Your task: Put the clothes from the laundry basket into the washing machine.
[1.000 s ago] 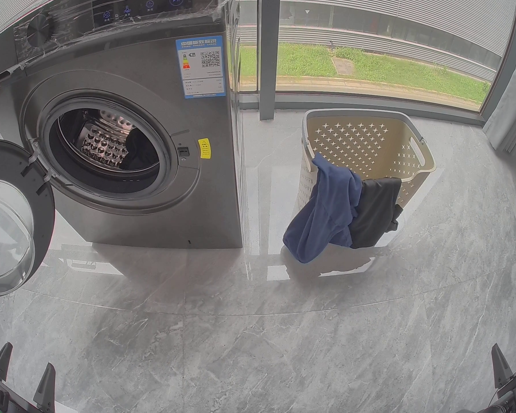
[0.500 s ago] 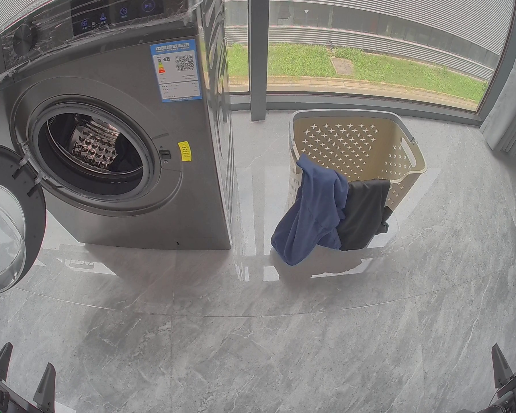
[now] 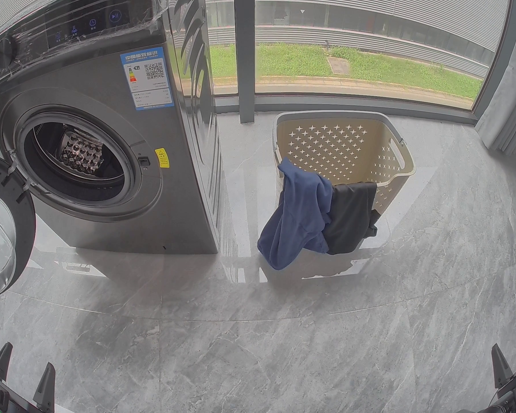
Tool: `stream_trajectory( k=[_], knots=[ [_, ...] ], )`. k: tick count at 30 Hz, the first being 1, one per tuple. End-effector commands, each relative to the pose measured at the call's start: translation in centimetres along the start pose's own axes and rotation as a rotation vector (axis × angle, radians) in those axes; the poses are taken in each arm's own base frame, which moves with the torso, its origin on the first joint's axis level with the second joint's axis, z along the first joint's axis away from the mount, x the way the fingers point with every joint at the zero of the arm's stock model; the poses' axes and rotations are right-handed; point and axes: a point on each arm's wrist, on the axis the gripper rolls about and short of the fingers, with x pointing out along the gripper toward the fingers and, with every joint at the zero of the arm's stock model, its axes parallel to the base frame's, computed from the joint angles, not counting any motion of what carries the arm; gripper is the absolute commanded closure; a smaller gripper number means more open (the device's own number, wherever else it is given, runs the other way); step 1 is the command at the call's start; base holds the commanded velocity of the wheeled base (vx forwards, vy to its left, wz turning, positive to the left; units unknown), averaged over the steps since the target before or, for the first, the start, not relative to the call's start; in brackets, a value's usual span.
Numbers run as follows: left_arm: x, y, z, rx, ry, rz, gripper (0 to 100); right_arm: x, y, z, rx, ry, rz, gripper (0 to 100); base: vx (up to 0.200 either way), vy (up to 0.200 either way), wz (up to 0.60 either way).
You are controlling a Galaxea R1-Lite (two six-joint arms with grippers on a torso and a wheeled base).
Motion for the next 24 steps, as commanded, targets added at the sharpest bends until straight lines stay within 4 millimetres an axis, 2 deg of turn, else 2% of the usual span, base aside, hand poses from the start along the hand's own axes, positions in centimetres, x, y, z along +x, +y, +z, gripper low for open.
stream_trajectory(
  k=[1,24],
  knots=[
    [0.05,0.01,-0.47,-0.001,0.007,-0.001,0,0.05,0.0,-0.51,-0.001,0.007,0.0,0,0.2,0.0,0.0],
    [0.05,0.01,-0.46,0.0,0.005,-0.001,0,0.03,0.0,-0.51,-0.001,0.005,0.0,0,0.2,0.0,0.0]
  ],
)
